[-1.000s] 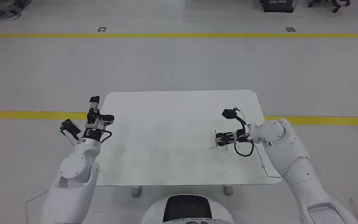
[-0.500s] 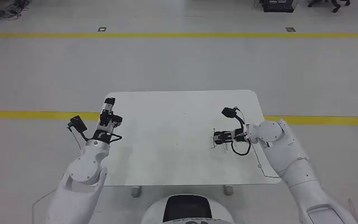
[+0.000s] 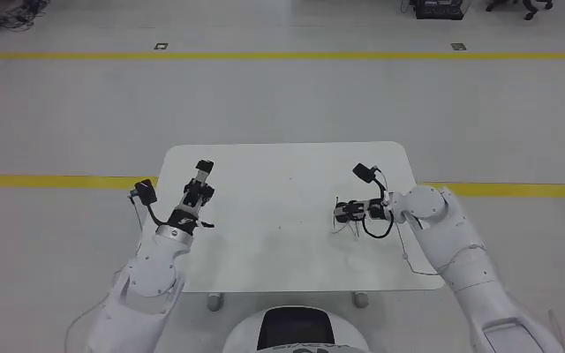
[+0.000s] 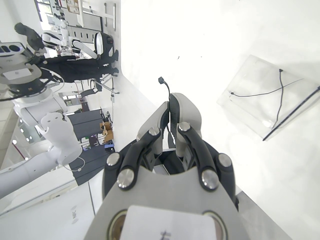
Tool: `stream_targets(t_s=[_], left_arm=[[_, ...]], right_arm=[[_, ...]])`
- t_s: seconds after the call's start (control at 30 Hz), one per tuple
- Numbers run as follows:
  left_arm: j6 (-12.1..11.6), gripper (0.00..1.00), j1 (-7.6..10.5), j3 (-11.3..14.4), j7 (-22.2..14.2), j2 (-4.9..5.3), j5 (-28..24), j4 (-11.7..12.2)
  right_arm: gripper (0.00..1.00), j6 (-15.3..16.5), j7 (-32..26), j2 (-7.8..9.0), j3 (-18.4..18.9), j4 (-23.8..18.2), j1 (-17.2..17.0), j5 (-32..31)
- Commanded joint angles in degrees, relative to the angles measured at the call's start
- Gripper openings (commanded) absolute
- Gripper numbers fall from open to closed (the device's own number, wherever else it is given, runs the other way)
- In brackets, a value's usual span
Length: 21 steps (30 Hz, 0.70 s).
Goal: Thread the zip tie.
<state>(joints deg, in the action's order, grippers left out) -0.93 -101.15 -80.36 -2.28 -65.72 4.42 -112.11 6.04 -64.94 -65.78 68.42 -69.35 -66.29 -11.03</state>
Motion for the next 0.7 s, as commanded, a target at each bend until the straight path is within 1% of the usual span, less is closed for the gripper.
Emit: stream_targets(t_s=[0.0, 0.03, 0.07, 0.13, 0.17, 0.2, 0.27, 0.3, 0.6, 0.67], left_arm=[[0.0, 1.00, 0.52, 2.9, -1.7, 0.02, 7.3, -0.1], [0.1, 1.00, 1.12, 4.0, -2.5, 0.04, 10.1, 0.0], [0.5, 1.00, 1.77, 5.8, -3.0, 0.02, 14.1, 0.3], [1.0, 1.00, 2.81, 8.7, -4.0, -0.06, 19.2, 0.5], [1.8, 1.00, 3.31, 10.5, -4.2, -0.22, 20.9, 0.9], [2.3, 1.00, 3.83, 11.8, -4.8, -0.31, 22.4, 1.3], [3.5, 1.00, 4.67, 13.8, -4.8, -0.56, 23.8, 2.2], [3.5, 1.00, 5.22, 14.7, -4.7, -0.67, 24.7, 2.7], [3.4, 1.00, 5.33, 14.9, -4.6, -0.68, 25.0, 2.8], [3.5, 1.00, 5.38, 14.9, -4.7, -0.68, 25.2, 2.9]], right_arm=[[0.00, -2.0, 0.9, -0.04, 0.2, 0.3, 0.0, 1.3], [0.00, -2.8, 1.1, -0.07, 0.1, 0.4, 0.2, 1.9], [0.00, -3.6, 1.1, -0.11, 0.2, 0.8, 0.3, 2.8], [0.00, -4.9, 1.3, -0.15, 0.2, 1.4, 0.7, 4.0], [0.00, -5.8, 1.5, -0.18, 0.3, 1.9, 0.9, 4.7], [0.00, -6.7, 1.6, -0.20, 0.3, 2.3, 1.1, 5.3], [0.00, -8.4, 1.5, -0.28, 0.5, 3.4, 1.5, 7.2], [0.00, -8.7, 1.7, -0.28, 0.6, 3.7, 1.6, 7.6], [0.00, -8.7, 1.7, -0.28, 0.6, 3.7, 1.6, 7.6], [0.00, -8.5, 3.0, -0.35, 0.2, 3.0, 1.0, 7.5]])
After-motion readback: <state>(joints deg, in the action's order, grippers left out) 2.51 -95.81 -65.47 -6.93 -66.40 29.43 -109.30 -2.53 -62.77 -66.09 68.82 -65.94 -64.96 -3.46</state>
